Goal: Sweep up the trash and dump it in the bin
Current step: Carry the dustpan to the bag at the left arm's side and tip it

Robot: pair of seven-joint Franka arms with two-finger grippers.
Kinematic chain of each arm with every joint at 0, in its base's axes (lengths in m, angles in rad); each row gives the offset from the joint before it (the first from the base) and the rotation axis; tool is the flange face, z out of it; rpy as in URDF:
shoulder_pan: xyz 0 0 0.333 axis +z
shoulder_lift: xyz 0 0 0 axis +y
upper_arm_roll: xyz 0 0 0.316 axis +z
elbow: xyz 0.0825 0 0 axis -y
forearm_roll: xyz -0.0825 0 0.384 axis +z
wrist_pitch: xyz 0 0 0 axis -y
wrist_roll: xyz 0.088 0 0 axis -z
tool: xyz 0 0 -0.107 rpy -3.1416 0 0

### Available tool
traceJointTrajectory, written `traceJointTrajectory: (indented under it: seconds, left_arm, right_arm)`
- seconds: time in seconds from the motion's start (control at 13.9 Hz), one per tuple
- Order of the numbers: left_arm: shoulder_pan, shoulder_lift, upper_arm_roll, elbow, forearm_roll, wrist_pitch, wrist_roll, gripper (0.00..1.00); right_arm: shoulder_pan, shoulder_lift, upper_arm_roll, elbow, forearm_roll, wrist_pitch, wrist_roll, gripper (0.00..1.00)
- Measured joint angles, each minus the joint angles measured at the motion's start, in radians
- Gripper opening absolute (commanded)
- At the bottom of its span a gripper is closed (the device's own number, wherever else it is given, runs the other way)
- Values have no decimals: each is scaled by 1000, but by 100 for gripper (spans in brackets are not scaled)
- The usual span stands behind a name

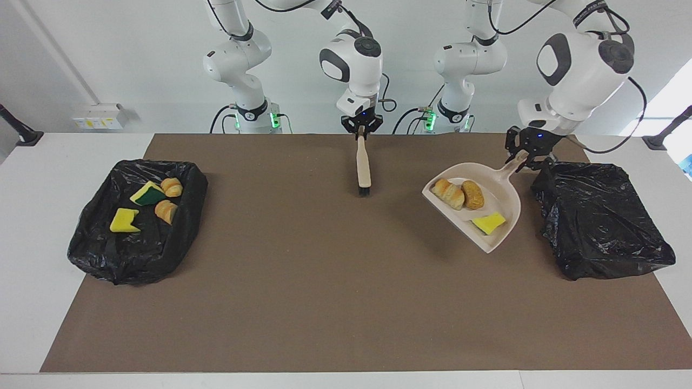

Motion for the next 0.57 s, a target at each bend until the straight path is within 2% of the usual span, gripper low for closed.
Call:
traceJointTrajectory:
  seconds: [0.07,0.14,0.29,0.57]
  left_arm:
    - [49,-1,3,13,0,-14,66,0]
    - [99,-1,5,24,0,-20,141,0]
    - [199,-1,8,49,0,-41,253,0]
    - [363,22,11,123,5,-111,306,0]
  right_arm:
    - [7,12,0,1,-8,5,7,71]
    - [8,15,-1,5,-12,5,9,100]
    - [7,14,-6,16,-19,-14,9,100]
    - [-31,-2,-14,126,-32,-179,-7,100]
